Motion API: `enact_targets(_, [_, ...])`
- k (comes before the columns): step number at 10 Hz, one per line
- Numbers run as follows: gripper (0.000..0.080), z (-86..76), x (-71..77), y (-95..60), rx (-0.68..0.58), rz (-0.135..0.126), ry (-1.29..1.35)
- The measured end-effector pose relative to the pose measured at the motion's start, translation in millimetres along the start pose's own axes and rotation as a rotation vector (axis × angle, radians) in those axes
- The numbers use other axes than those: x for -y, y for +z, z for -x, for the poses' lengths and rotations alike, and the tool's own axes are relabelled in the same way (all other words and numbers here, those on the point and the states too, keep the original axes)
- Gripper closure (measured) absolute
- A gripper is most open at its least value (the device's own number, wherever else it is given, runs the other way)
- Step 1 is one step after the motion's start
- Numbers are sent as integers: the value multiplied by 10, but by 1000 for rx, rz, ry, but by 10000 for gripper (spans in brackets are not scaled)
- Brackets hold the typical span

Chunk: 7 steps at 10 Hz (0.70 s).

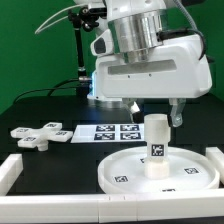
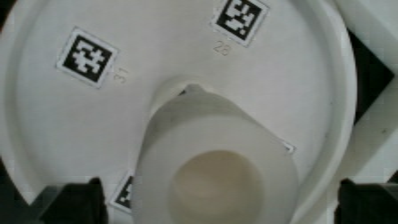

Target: Assemble round table

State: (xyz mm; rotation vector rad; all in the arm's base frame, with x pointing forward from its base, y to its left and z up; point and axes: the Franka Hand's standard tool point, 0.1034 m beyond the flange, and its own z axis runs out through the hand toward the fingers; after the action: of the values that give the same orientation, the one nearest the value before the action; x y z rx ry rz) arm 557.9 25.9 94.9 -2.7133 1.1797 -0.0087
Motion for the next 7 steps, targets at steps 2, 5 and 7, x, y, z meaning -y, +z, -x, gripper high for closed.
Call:
enact_targets(2, [151, 0, -1, 0, 0, 0, -157])
enact_targets(5, [151, 31, 68, 4, -36, 28, -467])
enact_targets(7, [151, 66, 95, 8, -36, 47, -695])
